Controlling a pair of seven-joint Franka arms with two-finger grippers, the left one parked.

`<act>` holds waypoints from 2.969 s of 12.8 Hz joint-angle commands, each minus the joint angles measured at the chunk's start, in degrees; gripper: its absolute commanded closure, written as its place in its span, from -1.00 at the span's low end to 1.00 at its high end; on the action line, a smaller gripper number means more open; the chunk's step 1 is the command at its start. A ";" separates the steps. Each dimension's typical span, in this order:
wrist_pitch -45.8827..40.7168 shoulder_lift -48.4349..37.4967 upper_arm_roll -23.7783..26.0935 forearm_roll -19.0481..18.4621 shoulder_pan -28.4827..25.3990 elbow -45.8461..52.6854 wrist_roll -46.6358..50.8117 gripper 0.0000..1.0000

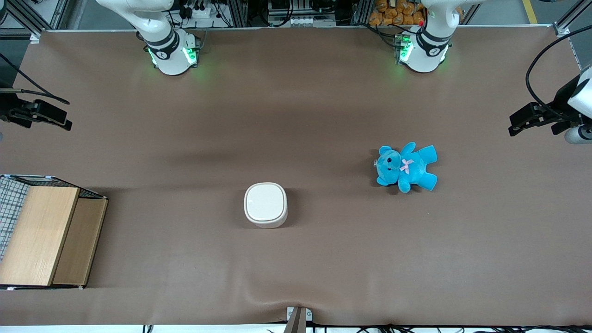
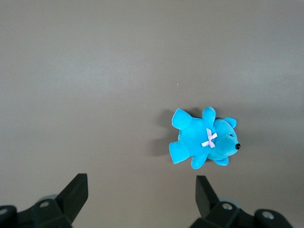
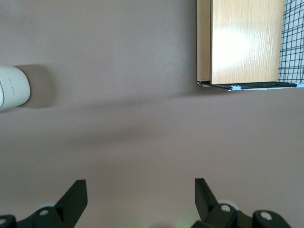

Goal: Open trash can with right arm

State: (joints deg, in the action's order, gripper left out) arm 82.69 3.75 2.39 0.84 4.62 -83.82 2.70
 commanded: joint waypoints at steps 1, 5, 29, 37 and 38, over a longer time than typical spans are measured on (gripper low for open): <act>-0.77 0.99 0.69 -0.49 0.39 0.85 -0.86 -1.00; -2.09 1.35 0.69 -0.58 0.30 0.41 -0.95 -1.00; 10.03 19.17 1.30 8.12 -16.48 9.09 24.37 0.59; 22.86 31.66 1.22 8.04 -25.44 15.00 31.99 1.00; 23.56 32.45 1.13 8.03 -26.67 15.00 34.97 1.00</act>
State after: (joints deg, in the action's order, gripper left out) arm 106.17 34.39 4.09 8.64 -20.11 -71.46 33.28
